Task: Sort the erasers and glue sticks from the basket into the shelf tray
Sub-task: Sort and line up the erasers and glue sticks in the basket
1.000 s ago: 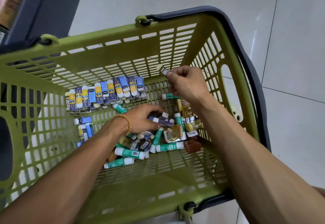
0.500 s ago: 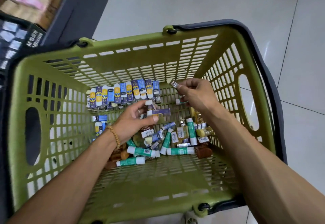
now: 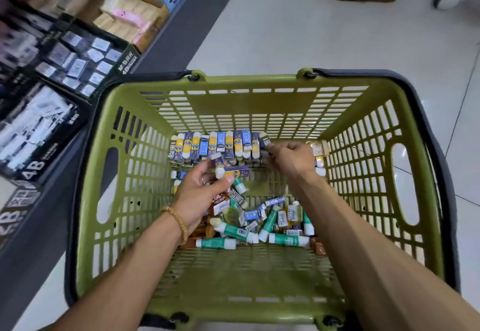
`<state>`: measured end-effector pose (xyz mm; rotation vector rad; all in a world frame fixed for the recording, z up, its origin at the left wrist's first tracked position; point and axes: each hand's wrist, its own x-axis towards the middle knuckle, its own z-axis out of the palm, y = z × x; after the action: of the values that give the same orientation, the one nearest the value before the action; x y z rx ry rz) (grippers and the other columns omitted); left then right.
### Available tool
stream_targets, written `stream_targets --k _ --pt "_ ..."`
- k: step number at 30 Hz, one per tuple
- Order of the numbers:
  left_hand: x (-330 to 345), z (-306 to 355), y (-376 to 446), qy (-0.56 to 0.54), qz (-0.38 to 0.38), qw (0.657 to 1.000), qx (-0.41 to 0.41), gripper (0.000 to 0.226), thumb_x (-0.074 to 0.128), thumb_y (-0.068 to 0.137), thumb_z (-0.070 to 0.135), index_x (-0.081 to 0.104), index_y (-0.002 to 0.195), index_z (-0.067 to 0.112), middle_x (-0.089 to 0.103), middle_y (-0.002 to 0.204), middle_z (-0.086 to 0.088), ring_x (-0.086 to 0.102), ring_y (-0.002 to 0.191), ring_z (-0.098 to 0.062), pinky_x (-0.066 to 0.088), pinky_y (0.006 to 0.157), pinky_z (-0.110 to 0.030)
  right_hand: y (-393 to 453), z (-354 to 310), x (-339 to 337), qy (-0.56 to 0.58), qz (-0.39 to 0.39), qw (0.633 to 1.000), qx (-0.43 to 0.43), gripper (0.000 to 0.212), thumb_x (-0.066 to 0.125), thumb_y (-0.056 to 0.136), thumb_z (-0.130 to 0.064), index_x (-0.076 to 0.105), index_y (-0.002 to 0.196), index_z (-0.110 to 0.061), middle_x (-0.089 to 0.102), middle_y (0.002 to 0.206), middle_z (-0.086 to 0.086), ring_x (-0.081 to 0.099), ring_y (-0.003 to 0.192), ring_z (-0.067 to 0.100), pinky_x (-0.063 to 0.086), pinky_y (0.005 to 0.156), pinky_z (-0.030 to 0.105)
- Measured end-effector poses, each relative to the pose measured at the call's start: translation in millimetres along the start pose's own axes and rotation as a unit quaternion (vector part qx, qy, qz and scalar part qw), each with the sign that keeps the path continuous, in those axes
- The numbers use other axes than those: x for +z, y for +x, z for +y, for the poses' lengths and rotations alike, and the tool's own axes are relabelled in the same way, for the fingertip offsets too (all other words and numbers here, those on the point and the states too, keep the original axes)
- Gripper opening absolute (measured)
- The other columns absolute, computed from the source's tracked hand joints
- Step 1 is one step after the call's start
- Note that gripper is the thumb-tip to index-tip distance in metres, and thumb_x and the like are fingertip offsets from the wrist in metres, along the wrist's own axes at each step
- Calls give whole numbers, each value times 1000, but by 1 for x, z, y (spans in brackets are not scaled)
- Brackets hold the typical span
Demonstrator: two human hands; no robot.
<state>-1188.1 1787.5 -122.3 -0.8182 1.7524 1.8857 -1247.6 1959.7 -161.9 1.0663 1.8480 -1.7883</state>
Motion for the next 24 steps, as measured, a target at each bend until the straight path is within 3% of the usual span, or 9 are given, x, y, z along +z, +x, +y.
stream_targets --k 4,7,10,14,15,17,20,22,24 --pt "-3 -1 3 15 14 1000 -3 62 69 84 3 41 137 16 67 103 9 63 99 -7 47 91 -25 3 5 12 -79 -1 996 -36 18 74 88 -14 72 81 3 67 68 7 57 59 16 52 60 31" --pt "-5 0 6 -3 16 1000 -13 63 70 83 6 44 139 18 68 117 0 62 108 -15 45 105 -38 7 2 21 -155 11 985 -72 20 78 84 -18 70 71 -5 71 72 3 63 64 12 54 66 27" --pt "-5 1 8 -12 13 999 -28 57 70 84 8 48 136 14 68 119 -1 62 113 -19 45 106 -44 11 -2 24 -189 4 978 -89 23 79 84 -20 67 69 -8 68 67 -2 61 59 3 48 61 20" --pt "-2 2 9 -9 7 999 -32 32 70 84 6 61 113 18 72 106 0 64 106 -17 46 105 -45 3 -8 19 -221 14 965 -142 30 70 88 -23 63 61 -13 63 59 1 57 57 14 56 67 34" --pt "0 2 10 -8 2 1000 -30 26 69 85 5 62 106 19 72 103 1 64 101 -16 46 105 -45 -3 -11 16 -195 -1 969 -152 29 67 89 -21 65 62 -10 66 63 5 57 59 16 57 68 37" --pt "3 2 11 -16 -13 999 -31 25 68 86 4 62 107 17 71 103 1 63 95 -16 45 105 -45 -19 -18 6 -148 -107 975 -130 21 65 91 -19 71 75 -9 73 80 9 60 67 15 54 67 34" --pt "8 3 13 -48 -32 997 -49 49 74 80 10 56 126 14 69 117 -1 63 109 -17 44 105 -47 -35 -21 -7 -189 -275 939 -87 9 69 92 -17 75 85 -18 74 80 -1 64 73 11 54 69 27" --pt "10 2 15 -57 -57 994 -74 73 82 69 21 50 134 11 66 125 -6 64 112 -23 47 101 -47 -36 -16 -14 -206 -302 927 -85 11 69 91 -6 75 89 -16 72 76 0 62 70 12 53 66 22" --pt "14 1 14 -56 -84 991 -93 70 77 71 17 49 134 4 70 114 -10 70 96 -22 56 87 -41 -36 -14 -24 -196 -300 931 -73 10 66 91 -1 74 92 -8 70 75 4 60 67 13 53 64 21"
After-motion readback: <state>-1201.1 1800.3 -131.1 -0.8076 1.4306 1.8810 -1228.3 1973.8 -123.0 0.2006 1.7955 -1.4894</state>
